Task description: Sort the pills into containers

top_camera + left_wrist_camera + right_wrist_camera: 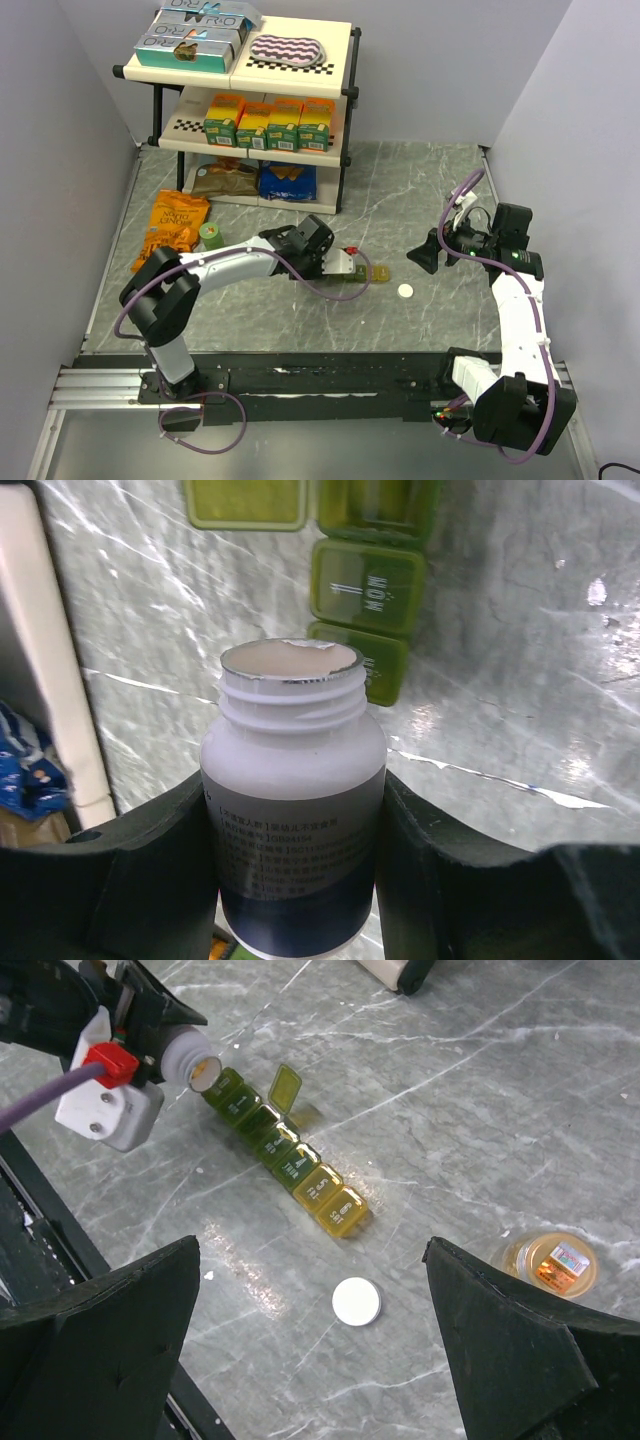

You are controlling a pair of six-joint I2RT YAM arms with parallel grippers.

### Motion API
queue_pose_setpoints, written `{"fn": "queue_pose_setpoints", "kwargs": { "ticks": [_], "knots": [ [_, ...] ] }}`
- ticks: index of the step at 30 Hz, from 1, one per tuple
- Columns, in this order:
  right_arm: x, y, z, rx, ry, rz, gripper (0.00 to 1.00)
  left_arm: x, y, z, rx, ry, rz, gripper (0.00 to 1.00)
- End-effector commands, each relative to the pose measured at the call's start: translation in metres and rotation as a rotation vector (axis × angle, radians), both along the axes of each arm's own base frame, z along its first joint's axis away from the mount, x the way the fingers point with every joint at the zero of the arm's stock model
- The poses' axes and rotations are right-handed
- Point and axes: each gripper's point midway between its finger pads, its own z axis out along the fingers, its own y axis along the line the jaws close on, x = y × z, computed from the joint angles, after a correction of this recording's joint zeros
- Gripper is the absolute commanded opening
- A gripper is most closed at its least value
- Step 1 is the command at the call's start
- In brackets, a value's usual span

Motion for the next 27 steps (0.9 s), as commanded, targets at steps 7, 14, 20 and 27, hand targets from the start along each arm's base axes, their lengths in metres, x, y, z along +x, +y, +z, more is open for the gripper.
{"fn": "queue_pose_setpoints", "kwargs": {
  "ticks": [7,14,20,27],
  "knots": [
    [-0.001,0.001,0.006,0.024,-0.013,0.015,1.00,0.005,-0.016,0.027,-0.098,-0.065,-0.102,0.01],
    [-0.001,-0.001,0.006,0.026,-0.012,0.008,1.00,0.006,-0.022,0.018,-0.075,-0.020,-0.104,0.01],
    [-0.001,-0.001,0.007,0.033,-0.008,0.007,1.00,0.006,-0.031,0.002,-0.013,0.010,-0.086,0.01],
    [-0.001,-0.003,0.006,0.036,-0.008,0.003,1.00,0.006,-0.042,0.007,-0.005,0.017,-0.073,0.01]
  ]
}}
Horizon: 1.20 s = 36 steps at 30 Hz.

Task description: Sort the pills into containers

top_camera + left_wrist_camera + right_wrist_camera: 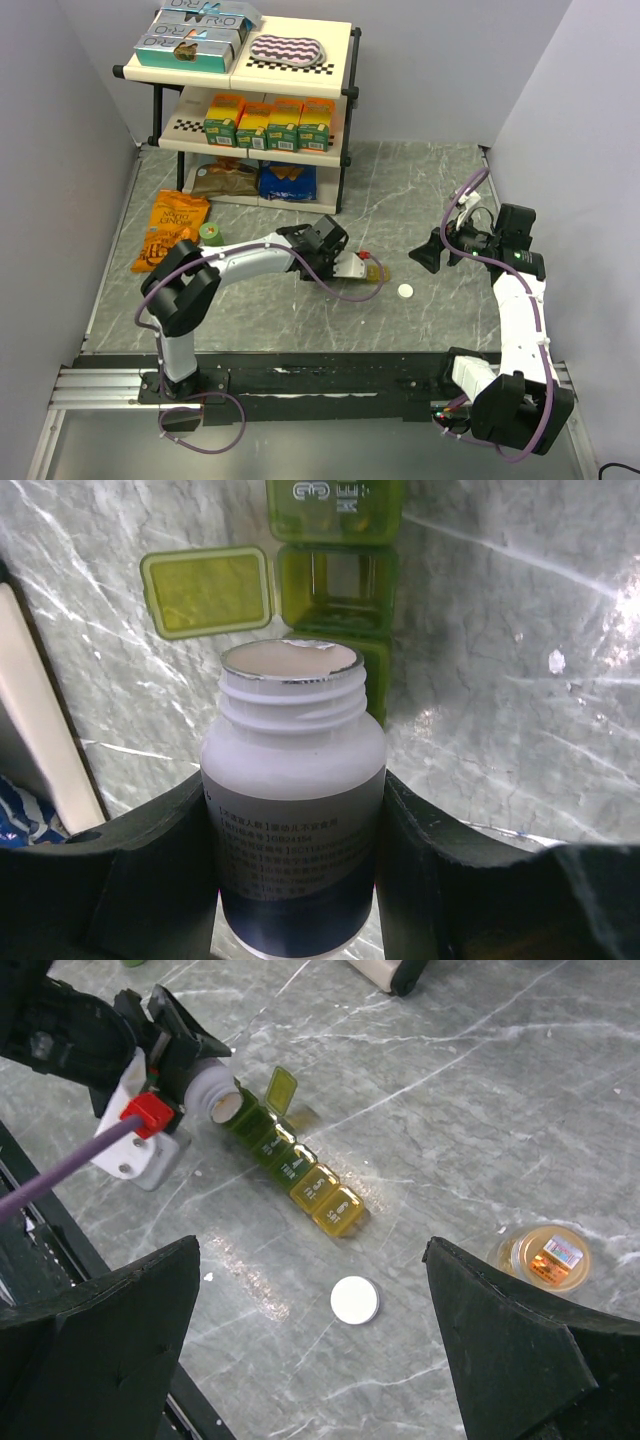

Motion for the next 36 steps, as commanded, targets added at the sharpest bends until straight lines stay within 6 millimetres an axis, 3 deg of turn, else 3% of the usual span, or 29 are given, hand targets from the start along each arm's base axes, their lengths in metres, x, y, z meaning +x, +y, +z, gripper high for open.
{"fn": "queue_pose_setpoints", "kwargs": {
  "ticks": [1,4,5,7,8,10,11,13,15,17,18,20,23,26,36],
  "knots": [
    [-0.001,0.002,0.004,0.028,-0.005,0.017,1.00,0.003,-0.016,0.019,-0.029,-0.032,0.004,0.01],
    [-0.002,0.003,0.006,0.036,-0.003,0.023,1.00,0.012,-0.002,0.018,0.032,-0.040,0.044,0.01],
    [-0.002,0.002,0.004,0.035,-0.001,0.021,1.00,0.011,-0.010,0.030,-0.014,-0.054,0.039,0.01],
    [-0.002,0.003,0.005,0.036,-0.002,0.022,1.00,0.013,-0.005,0.027,-0.011,-0.077,0.043,0.01],
    [-0.001,0.003,0.005,0.035,-0.004,0.021,1.00,0.007,0.006,0.013,0.071,-0.036,0.059,0.01],
    [-0.002,0.002,0.005,0.035,-0.001,0.018,1.00,-0.003,-0.017,0.031,-0.005,-0.038,0.030,0.01],
    [-0.002,0.002,0.005,0.036,-0.002,0.019,1.00,0.001,-0.018,0.030,-0.023,-0.053,0.036,0.01],
    [-0.002,0.002,0.006,0.036,-0.006,0.020,1.00,0.001,0.001,0.011,0.077,-0.020,0.068,0.01],
    [-0.002,0.001,0.004,0.037,-0.003,0.015,1.00,-0.006,-0.012,0.021,0.002,-0.019,0.062,0.01],
    [-0.002,0.001,0.005,0.044,0.001,0.015,1.00,0.001,-0.008,0.022,0.028,-0.038,0.093,0.01],
    [-0.002,0.001,0.006,0.044,0.000,0.019,1.00,-0.005,-0.002,0.018,0.069,-0.005,0.103,0.01],
    [-0.002,0.001,0.004,0.044,0.004,0.015,1.00,-0.009,-0.012,0.029,0.003,0.001,0.106,0.01],
    [-0.002,0.001,0.005,0.044,0.005,0.018,1.00,-0.009,-0.001,0.018,0.037,0.033,0.146,0.01],
    [-0.001,0.000,0.005,0.044,-0.001,0.012,1.00,-0.013,-0.011,0.027,-0.039,0.058,0.179,0.01],
    [-0.001,0.000,0.002,0.046,0.012,0.013,1.00,-0.030,-0.016,0.022,-0.096,0.160,0.262,0.01]
  ]
}}
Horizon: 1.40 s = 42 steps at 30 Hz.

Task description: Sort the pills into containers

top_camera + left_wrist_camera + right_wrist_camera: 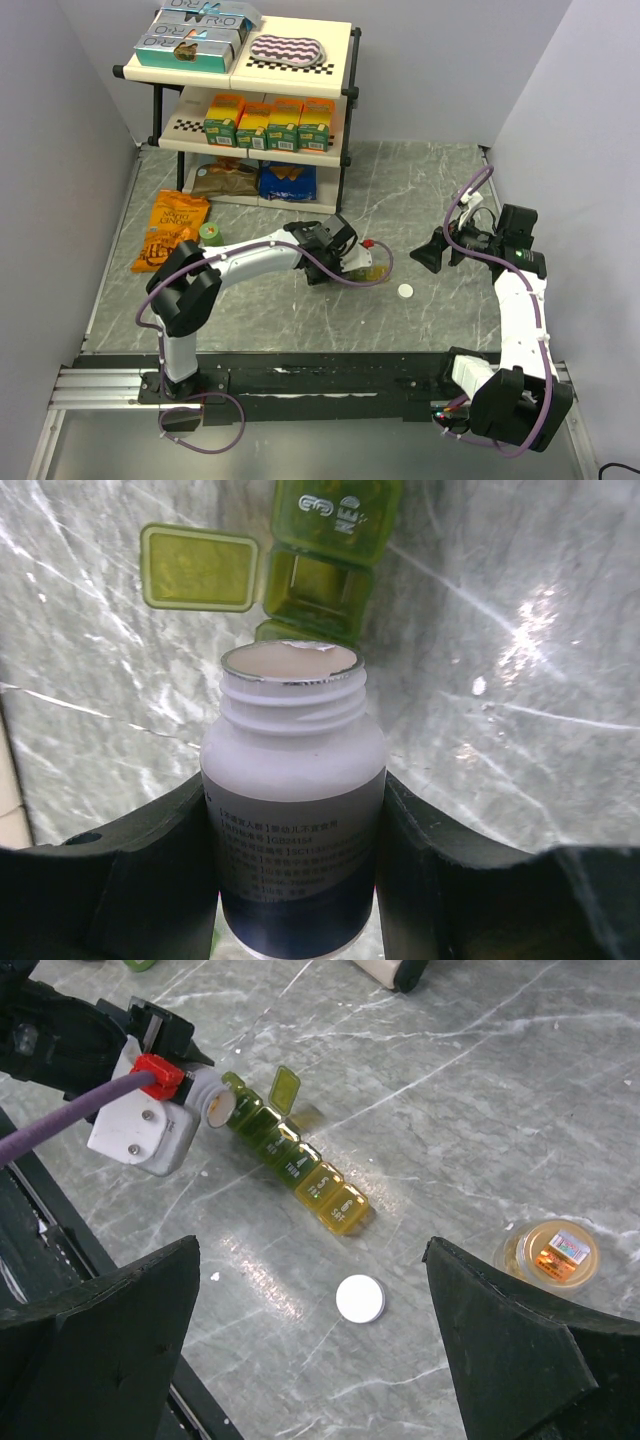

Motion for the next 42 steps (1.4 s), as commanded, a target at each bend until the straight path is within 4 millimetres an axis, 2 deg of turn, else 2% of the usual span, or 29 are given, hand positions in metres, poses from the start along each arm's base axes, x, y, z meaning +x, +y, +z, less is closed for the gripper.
{"fn": "queue_pose_setpoints", "kwargs": {
  "ticks": [1,5,10,15,18,21,23,24,26,27,29,30,31,32,33,34,35,36,37,38,39,40,41,42],
  "knots": [
    [0.000,0.002,0.004,0.021,-0.007,0.015,1.00,-0.008,-0.008,0.010,-0.074,0.034,0.037,0.01],
    [0.000,0.002,0.003,0.026,-0.004,0.018,1.00,-0.019,0.001,-0.001,-0.068,0.065,0.049,0.01],
    [0.000,0.002,0.003,0.024,-0.002,0.019,1.00,-0.017,0.001,-0.006,-0.068,0.069,0.067,0.01],
    [0.000,0.002,0.003,0.025,-0.002,0.015,1.00,-0.004,-0.007,0.013,-0.115,0.017,0.082,0.01],
    [0.000,0.002,0.002,0.025,0.000,0.020,1.00,-0.007,0.009,-0.009,0.014,0.039,0.085,0.01],
    [0.001,0.002,0.002,0.032,0.000,0.018,1.00,-0.004,-0.014,0.026,-0.125,-0.004,0.068,0.01],
    [0.000,0.003,0.003,0.032,0.004,0.024,1.00,-0.001,0.014,0.002,-0.029,0.020,0.093,0.01],
    [-0.001,0.003,0.001,0.029,0.008,0.025,1.00,0.001,0.018,-0.006,0.012,0.032,0.108,0.01],
    [0.000,0.002,0.001,0.031,0.003,0.020,1.00,0.003,0.005,0.012,-0.072,0.009,0.110,0.01],
    [0.000,0.003,0.002,0.036,0.004,0.021,1.00,0.008,-0.010,0.029,-0.169,-0.031,0.093,0.01],
    [0.000,0.002,0.003,0.036,0.005,0.020,1.00,0.003,0.001,0.010,-0.093,0.005,0.086,0.01],
    [-0.001,0.002,0.001,0.037,0.011,0.023,1.00,-0.004,0.015,-0.012,0.027,0.062,0.096,0.01],
    [-0.001,0.002,0.001,0.033,0.006,0.022,1.00,0.006,0.007,0.001,-0.005,0.025,0.121,0.01],
    [-0.001,0.002,0.000,0.035,0.008,0.021,1.00,0.006,-0.004,0.012,-0.073,0.010,0.105,0.01],
    [0.000,0.003,0.000,0.037,0.010,0.022,1.00,0.004,-0.013,0.034,-0.166,-0.013,0.084,0.01],
    [-0.001,0.002,0.000,0.040,0.014,0.021,1.00,0.005,-0.013,0.026,-0.161,-0.026,0.061,0.01],
    [0.000,0.002,0.001,0.037,0.014,0.021,1.00,0.008,-0.002,0.017,-0.087,-0.024,0.086,0.01],
    [0.000,0.002,0.001,0.036,0.014,0.020,1.00,0.002,0.008,-0.007,0.028,0.037,0.097,0.01],
    [0.000,0.001,0.000,0.034,0.011,0.020,1.00,0.004,0.002,-0.002,-0.011,0.022,0.114,0.01],
    [0.000,0.002,0.001,0.036,0.008,0.021,1.00,0.002,-0.013,0.008,-0.101,0.010,0.086,0.01],
    [0.000,0.001,0.001,0.040,0.012,0.017,1.00,0.003,-0.020,0.027,-0.183,-0.029,0.064,0.01],
    [0.000,0.002,0.001,0.040,0.009,0.020,1.00,0.001,-0.018,0.017,-0.164,-0.020,0.053,0.01],
    [0.000,0.002,0.000,0.039,0.013,0.021,1.00,-0.006,0.004,0.002,-0.029,0.037,0.075,0.01],
    [0.000,0.002,0.001,0.037,0.011,0.020,1.00,-0.003,0.009,-0.013,0.050,0.055,0.116,0.01]
  ]
}}
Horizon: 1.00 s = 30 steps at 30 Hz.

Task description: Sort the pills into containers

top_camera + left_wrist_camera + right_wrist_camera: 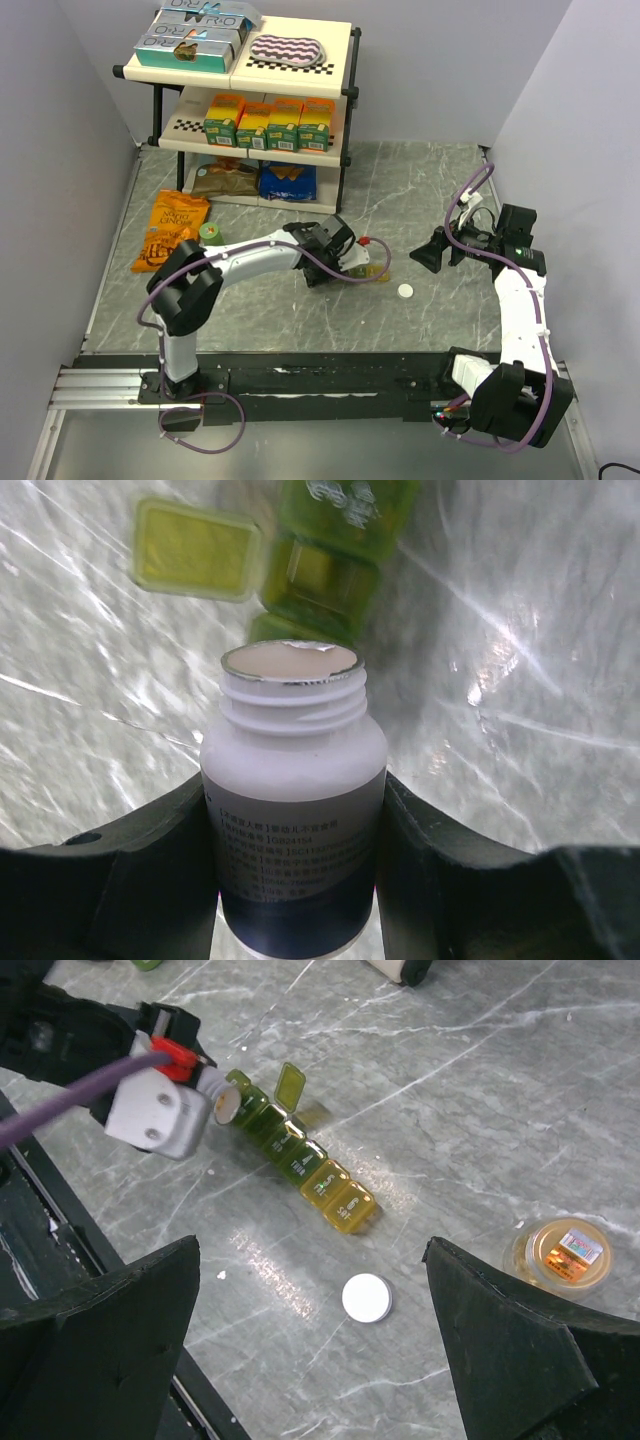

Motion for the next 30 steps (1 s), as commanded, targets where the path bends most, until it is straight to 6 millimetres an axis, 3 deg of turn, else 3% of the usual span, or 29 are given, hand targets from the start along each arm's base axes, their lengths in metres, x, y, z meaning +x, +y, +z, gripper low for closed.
{"fn": "queue_pose_setpoints", "kwargs": {
  "ticks": [1,2,3,4,5,6,8,9,10,11,13,14,16,18,19,20,21,22,24,25,28,29,30],
  "knots": [
    [0.000,0.001,0.003,0.020,-0.009,0.012,1.00,-0.003,0.000,0.004,0.052,0.022,0.017,0.01],
    [0.000,0.001,0.004,0.021,-0.011,0.010,1.00,0.007,-0.022,0.020,-0.073,-0.048,0.002,0.01],
    [0.000,0.001,0.005,0.023,-0.010,0.010,1.00,0.003,-0.021,0.028,-0.104,-0.061,-0.024,0.01],
    [0.000,0.000,0.004,0.022,-0.008,0.010,1.00,0.007,-0.020,0.027,-0.076,-0.062,-0.011,0.01],
    [0.000,0.000,0.004,0.019,-0.011,0.012,1.00,0.001,-0.005,0.018,0.018,-0.012,0.010,0.01],
    [-0.001,0.001,0.003,0.020,-0.008,0.012,1.00,0.009,-0.013,0.024,-0.012,-0.042,0.026,0.01],
    [0.000,0.000,0.005,0.022,-0.014,0.009,1.00,0.005,-0.022,0.031,-0.114,-0.079,-0.010,0.01],
    [0.000,0.000,0.005,0.023,-0.012,0.007,1.00,-0.003,-0.010,0.014,-0.050,-0.023,-0.026,0.01],
    [0.000,0.000,0.005,0.023,-0.011,0.009,1.00,-0.001,-0.005,0.014,0.036,-0.005,-0.012,0.01],
    [-0.001,0.001,0.004,0.023,-0.010,0.012,1.00,-0.003,0.002,0.000,0.106,0.017,0.013,0.01],
    [-0.001,0.000,0.005,0.022,-0.012,0.009,1.00,-0.002,-0.022,0.020,-0.078,-0.067,-0.014,0.01],
    [-0.001,0.000,0.004,0.023,-0.009,0.007,1.00,-0.001,-0.025,0.035,-0.138,-0.097,-0.024,0.01],
    [-0.001,0.000,0.004,0.025,-0.011,0.009,1.00,0.001,-0.006,0.024,-0.011,-0.046,0.010,0.01],
    [0.000,-0.001,0.005,0.025,-0.011,0.008,1.00,-0.004,-0.005,0.019,-0.007,-0.040,0.015,0.01],
    [0.000,0.000,0.005,0.026,-0.012,0.009,1.00,0.004,-0.025,0.034,-0.143,-0.100,-0.003,0.01],
    [-0.001,0.000,0.004,0.029,-0.005,0.008,1.00,-0.006,-0.022,0.026,-0.139,-0.055,-0.033,0.01],
    [-0.001,0.000,0.004,0.026,-0.010,0.009,1.00,0.003,-0.023,0.024,-0.094,-0.037,-0.012,0.01],
    [0.000,-0.001,0.004,0.026,-0.010,0.008,1.00,-0.006,0.001,0.004,0.050,0.046,0.034,0.01],
    [0.000,-0.001,0.005,0.024,-0.013,0.006,1.00,-0.007,-0.005,0.003,-0.013,0.014,0.022,0.01],
    [0.000,-0.001,0.004,0.025,-0.009,0.004,1.00,-0.005,-0.013,0.014,-0.087,-0.014,0.010,0.01],
    [0.000,-0.001,0.003,0.028,-0.006,0.007,1.00,-0.001,-0.003,0.010,0.025,-0.003,0.033,0.01],
    [0.000,-0.001,0.004,0.027,-0.007,0.006,1.00,0.007,-0.014,0.025,-0.038,-0.055,0.030,0.01],
    [0.000,-0.001,0.003,0.029,-0.003,0.005,1.00,-0.006,-0.016,0.020,-0.088,-0.030,-0.006,0.01]
  ]
}}
